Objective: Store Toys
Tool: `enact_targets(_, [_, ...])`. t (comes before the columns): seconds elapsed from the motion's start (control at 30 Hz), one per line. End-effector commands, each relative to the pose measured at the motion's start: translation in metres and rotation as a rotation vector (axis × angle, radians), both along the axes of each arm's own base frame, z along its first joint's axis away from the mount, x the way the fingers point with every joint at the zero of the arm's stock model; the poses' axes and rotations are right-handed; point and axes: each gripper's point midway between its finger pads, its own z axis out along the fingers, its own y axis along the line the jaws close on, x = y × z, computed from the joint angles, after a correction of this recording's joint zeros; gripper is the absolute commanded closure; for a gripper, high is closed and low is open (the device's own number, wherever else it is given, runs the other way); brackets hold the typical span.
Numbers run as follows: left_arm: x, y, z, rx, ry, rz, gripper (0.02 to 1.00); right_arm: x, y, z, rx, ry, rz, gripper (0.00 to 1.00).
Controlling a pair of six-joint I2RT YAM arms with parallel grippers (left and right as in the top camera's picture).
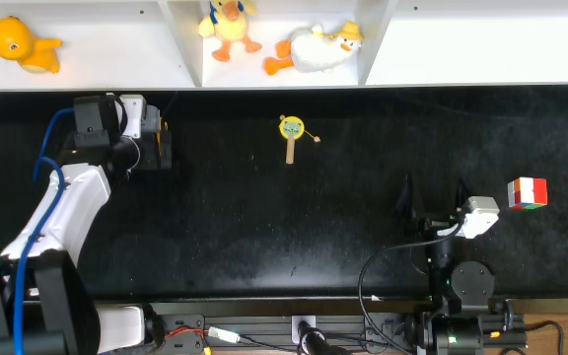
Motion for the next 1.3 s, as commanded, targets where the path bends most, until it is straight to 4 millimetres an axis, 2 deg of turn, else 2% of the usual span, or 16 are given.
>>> enact_targets(0.03, [-0.002,0.003,-0.009,0.013,0.020,0.024,0.025,0.000,0.001,-0.004,-0.003,0.001,0.002,0.005])
enact_targets(0.73, [0.005,0.005,-0.022,0.018,0.023,0.031,0.152,0.000,0.001,-0.004,-0.003,0.001,0.002,0.005])
enact_targets(1.13, [0.006,0.004,-0.021,0.000,0.016,0.048,0.443,0.000,0.001,-0.004,-0.003,0.001,0.002,0.005])
enact_targets(1.3, [0.007,0.004,-0.021,-0.005,0.015,0.058,0.507,0.000,0.001,-0.004,-0.002,0.001,0.002,0.005])
